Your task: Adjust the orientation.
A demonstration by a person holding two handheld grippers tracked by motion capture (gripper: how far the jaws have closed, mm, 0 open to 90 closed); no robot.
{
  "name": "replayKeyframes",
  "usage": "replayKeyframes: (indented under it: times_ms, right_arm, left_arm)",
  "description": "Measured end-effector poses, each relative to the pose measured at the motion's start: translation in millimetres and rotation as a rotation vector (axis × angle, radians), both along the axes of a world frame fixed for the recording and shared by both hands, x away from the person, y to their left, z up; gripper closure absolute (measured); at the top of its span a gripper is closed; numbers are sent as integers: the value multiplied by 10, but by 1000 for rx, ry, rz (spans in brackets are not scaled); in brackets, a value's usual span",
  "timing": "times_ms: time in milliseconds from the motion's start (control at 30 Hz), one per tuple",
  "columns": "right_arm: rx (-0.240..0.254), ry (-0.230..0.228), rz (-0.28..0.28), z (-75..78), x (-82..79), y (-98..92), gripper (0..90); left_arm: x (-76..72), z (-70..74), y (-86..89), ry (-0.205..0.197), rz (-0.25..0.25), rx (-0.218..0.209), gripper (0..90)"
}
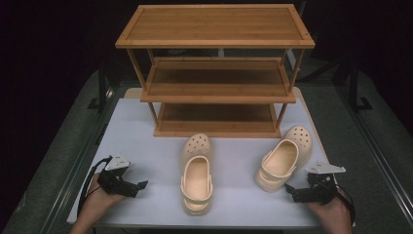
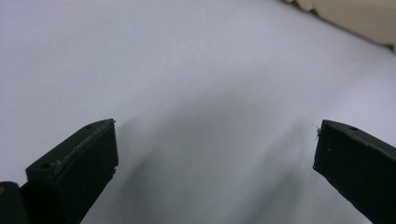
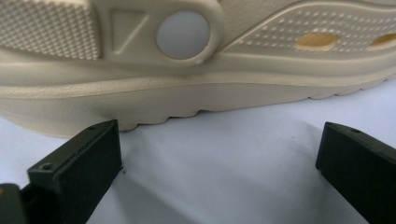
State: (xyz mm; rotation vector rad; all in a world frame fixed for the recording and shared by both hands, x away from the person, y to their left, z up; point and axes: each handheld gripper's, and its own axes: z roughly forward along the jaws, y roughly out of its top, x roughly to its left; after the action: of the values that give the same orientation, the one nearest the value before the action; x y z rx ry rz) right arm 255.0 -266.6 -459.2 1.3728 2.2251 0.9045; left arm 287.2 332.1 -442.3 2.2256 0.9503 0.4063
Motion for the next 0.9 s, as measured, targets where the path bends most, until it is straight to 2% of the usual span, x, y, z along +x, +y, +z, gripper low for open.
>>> replayKeyframes:
  times_ms: [67, 133, 267, 400, 467, 500, 600, 700, 767, 833, 900]
  right_arm:
    - [-2, -4, 2, -1, 0, 0, 0]
    - [1, 2, 1, 1, 0, 0, 0]
    - [-4, 4, -2, 8, -1, 3, 0]
    - [-26, 3, -9, 32, -13, 1, 0]
    - [-59, -2, -14, 64, -18, -14, 0]
    - [-61, -5, -15, 76, -20, -24, 0]
    - [-30, -11, -28, 136, -34, -103, 11]
    - [-19, -15, -32, 176, -46, -149, 40]
    - [-14, -20, -33, 217, -55, -192, 149]
    - [-16, -24, -31, 242, -61, -217, 218]
    - [-8, -24, -32, 286, -68, -257, 353]
  left_arm:
    - [3, -69, -3, 1, -12, 20, 0]
    - [17, -84, 12, 9, -13, 1, 0]
    - [15, -86, 11, 8, -14, 1, 0]
    - [14, -86, 9, 7, -13, 2, 0]
    - [14, -86, 9, 7, -14, 3, 0]
    - [14, -86, 8, 7, -14, 3, 0]
    - [15, -86, 9, 9, -14, 3, 0]
    - [16, -87, 10, 9, -14, 2, 0]
    - [16, -87, 11, 9, -13, 1, 0]
    - [16, -87, 11, 9, -13, 1, 0]
    - [16, -87, 11, 10, -13, 2, 0]
